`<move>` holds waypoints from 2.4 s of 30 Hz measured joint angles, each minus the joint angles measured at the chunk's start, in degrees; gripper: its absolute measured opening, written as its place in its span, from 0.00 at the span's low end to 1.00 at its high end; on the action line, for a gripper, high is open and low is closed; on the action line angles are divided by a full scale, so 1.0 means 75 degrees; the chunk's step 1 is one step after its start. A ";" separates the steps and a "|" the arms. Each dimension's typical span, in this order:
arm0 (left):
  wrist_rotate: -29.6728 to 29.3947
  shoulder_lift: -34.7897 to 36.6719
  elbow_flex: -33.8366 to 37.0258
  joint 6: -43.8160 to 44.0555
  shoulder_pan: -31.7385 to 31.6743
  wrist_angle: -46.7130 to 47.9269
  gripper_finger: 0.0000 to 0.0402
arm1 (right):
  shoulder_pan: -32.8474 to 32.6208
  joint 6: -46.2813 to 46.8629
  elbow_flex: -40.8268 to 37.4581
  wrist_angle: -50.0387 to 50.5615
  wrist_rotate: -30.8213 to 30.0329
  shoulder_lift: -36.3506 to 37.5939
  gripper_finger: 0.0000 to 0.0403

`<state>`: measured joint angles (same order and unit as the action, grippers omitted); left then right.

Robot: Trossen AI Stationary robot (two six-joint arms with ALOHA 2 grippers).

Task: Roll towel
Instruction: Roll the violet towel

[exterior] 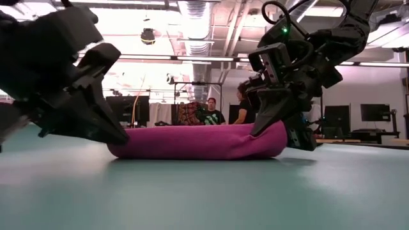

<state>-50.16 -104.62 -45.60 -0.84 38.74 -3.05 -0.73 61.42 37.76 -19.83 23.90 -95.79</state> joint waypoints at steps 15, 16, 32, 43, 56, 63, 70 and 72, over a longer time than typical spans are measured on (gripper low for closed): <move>-0.0195 0.0000 0.0003 -0.0746 -0.0632 -0.0054 0.00 | -0.0003 0.0009 0.0000 -0.0064 0.0032 0.0000 0.04; -0.0175 0.0000 0.0003 -0.0747 -0.0678 -0.0052 0.00 | -0.0003 0.0013 0.0000 -0.0089 -0.0020 0.0000 0.04; -0.0229 0.0874 0.0035 -0.1153 -0.0833 -0.0162 0.00 | -0.0123 0.0781 -0.0003 -0.0476 -0.0793 0.0005 0.04; 0.1295 0.1074 0.0251 -0.1281 -0.1150 -0.0545 0.00 | -0.0553 0.1443 -0.0003 -0.0412 -0.1432 0.0003 0.04; 0.1827 0.0800 0.0245 -0.1330 -0.1042 -0.0243 0.00 | -0.0734 0.1553 -0.0003 -0.0468 -0.1550 0.0003 0.04; 0.0451 0.2061 0.0261 -0.3864 -0.0929 -0.0449 0.00 | -0.0914 0.1200 -0.0003 -0.0246 -0.1575 0.0002 0.04; 0.3615 0.2759 0.1507 -0.4413 -0.3022 -0.2274 0.00 | -0.1025 0.1058 -0.0003 -0.0204 -0.1554 0.0000 0.04; 0.4116 0.2565 0.1651 -0.4695 -0.3466 -0.2761 0.00 | -0.1026 0.1022 -0.0003 -0.0181 -0.1545 0.0000 0.04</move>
<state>-19.28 -85.38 -33.22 -36.05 12.75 -23.76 -8.43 69.09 37.74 -21.19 12.31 -95.79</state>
